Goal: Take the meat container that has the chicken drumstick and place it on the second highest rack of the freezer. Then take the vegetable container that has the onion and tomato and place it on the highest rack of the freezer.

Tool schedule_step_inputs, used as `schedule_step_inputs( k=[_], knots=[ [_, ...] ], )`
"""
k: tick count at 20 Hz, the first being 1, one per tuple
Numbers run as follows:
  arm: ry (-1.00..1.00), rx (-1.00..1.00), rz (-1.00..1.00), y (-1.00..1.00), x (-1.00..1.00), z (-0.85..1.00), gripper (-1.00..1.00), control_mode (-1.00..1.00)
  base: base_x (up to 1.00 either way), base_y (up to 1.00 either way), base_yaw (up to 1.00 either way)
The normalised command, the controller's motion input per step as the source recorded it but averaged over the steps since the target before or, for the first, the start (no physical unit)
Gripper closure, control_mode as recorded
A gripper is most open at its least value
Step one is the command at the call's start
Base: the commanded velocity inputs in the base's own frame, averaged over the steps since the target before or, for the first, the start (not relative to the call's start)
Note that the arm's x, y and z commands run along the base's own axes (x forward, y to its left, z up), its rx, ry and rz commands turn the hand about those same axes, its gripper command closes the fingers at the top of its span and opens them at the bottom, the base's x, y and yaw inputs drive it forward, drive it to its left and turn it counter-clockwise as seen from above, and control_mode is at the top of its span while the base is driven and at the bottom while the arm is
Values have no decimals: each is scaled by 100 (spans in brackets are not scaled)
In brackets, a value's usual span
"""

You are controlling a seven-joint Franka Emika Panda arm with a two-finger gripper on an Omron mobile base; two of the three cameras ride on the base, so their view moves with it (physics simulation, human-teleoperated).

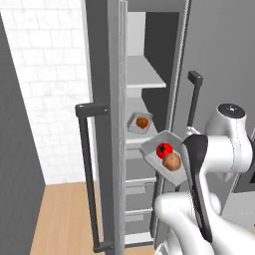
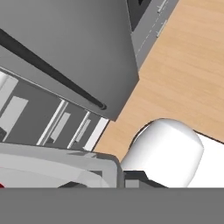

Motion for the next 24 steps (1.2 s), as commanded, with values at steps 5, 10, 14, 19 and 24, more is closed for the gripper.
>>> schedule_step_inputs(
  k=[5,10,14,19,24],
  knots=[
    [0,0,0,0,0,0,100,100,36,20,0],
    [0,1,0,0,4,0,100,-100,28,2,0],
    [-17,1,0,31,2,56,100,-100,0,0,0],
    [-9,0,0,18,13,63,100,-100,0,0,0],
    [-1,3,0,0,32,76,100,-100,0,0,0]
  ],
)
